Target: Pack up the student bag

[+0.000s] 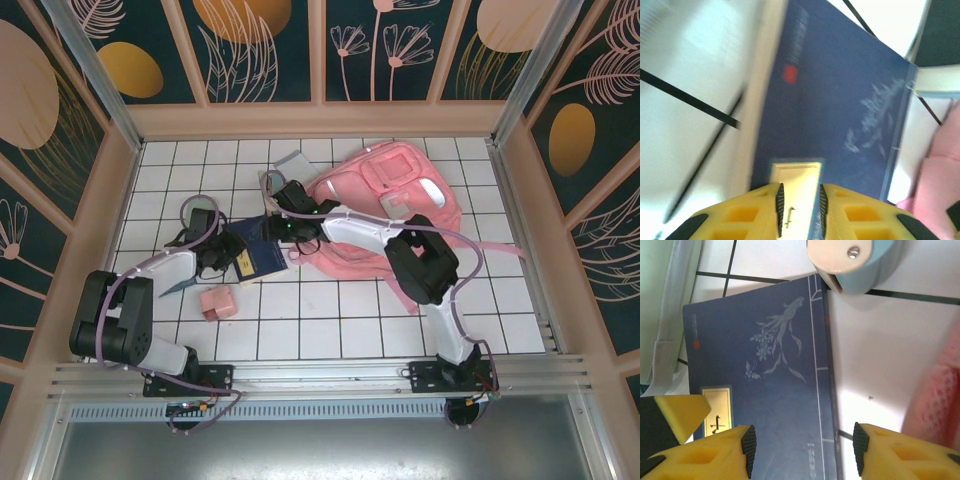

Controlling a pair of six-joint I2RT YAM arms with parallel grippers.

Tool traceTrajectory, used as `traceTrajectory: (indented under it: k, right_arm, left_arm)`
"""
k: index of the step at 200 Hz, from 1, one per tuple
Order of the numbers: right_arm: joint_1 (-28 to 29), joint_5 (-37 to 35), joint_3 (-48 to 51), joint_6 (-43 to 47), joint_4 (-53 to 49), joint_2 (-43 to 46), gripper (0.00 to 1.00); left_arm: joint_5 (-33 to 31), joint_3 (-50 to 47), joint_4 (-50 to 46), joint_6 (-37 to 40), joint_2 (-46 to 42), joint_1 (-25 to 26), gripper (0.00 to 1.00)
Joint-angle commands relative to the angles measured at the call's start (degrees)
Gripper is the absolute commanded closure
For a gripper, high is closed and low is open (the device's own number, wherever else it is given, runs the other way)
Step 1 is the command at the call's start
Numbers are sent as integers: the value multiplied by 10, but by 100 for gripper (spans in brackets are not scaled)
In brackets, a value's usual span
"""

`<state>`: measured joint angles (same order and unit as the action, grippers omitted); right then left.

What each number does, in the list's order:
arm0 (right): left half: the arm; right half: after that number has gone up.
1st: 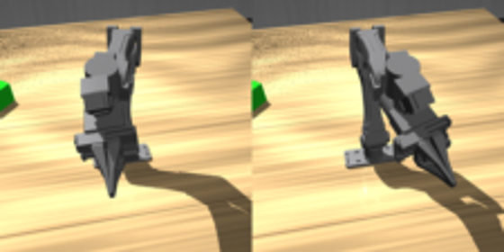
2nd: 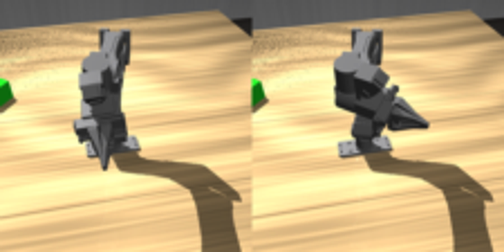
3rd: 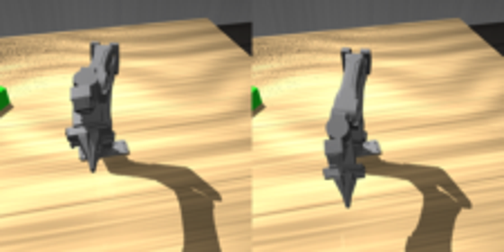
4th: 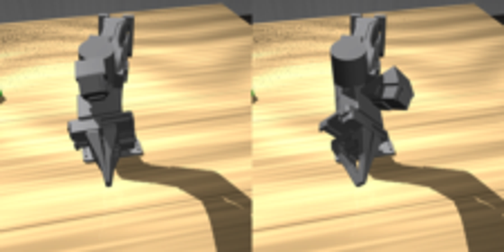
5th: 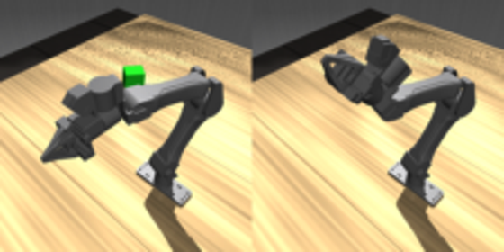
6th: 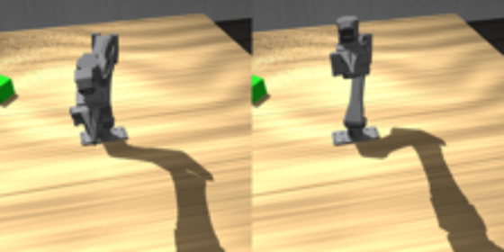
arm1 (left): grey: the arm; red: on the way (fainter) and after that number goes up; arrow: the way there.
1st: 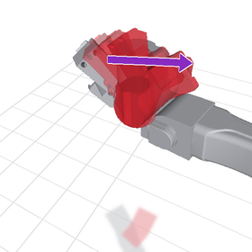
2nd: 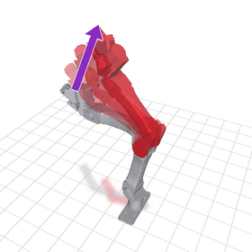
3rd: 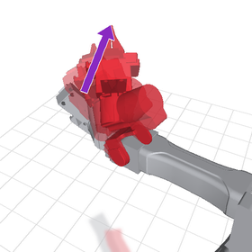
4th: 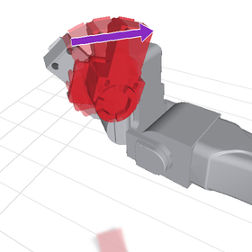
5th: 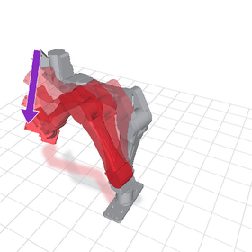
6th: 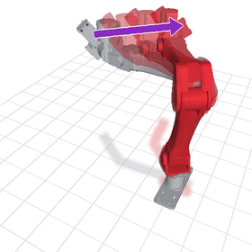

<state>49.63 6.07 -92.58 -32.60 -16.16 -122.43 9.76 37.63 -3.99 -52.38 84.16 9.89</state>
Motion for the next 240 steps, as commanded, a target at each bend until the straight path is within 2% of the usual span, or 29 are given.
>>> traceTrajectory:
  k: [1,42,143,169,205,240]
  right_arm:
    - [5,-8,-48,28,-29,-35,44]
    - [5,-6,-89,32,-49,-78,45]
    - [19,-13,-78,14,-92,-133,45]
    - [24,-58,-112,-2,-147,-160,45]
    - [24,-112,-96,-28,-170,-140,45]
    - [23,-112,-95,-34,-181,-132,44]
  left_arm:
    - [-21,2,-33,43,7,-11,75]
    - [-26,-14,-30,45,21,-14,75]
    - [-9,-56,8,33,49,-14,80]
    - [-10,-62,11,32,44,-14,80]
    - [-15,-67,10,32,41,-14,81]
    - [-21,-69,9,28,34,-14,81]
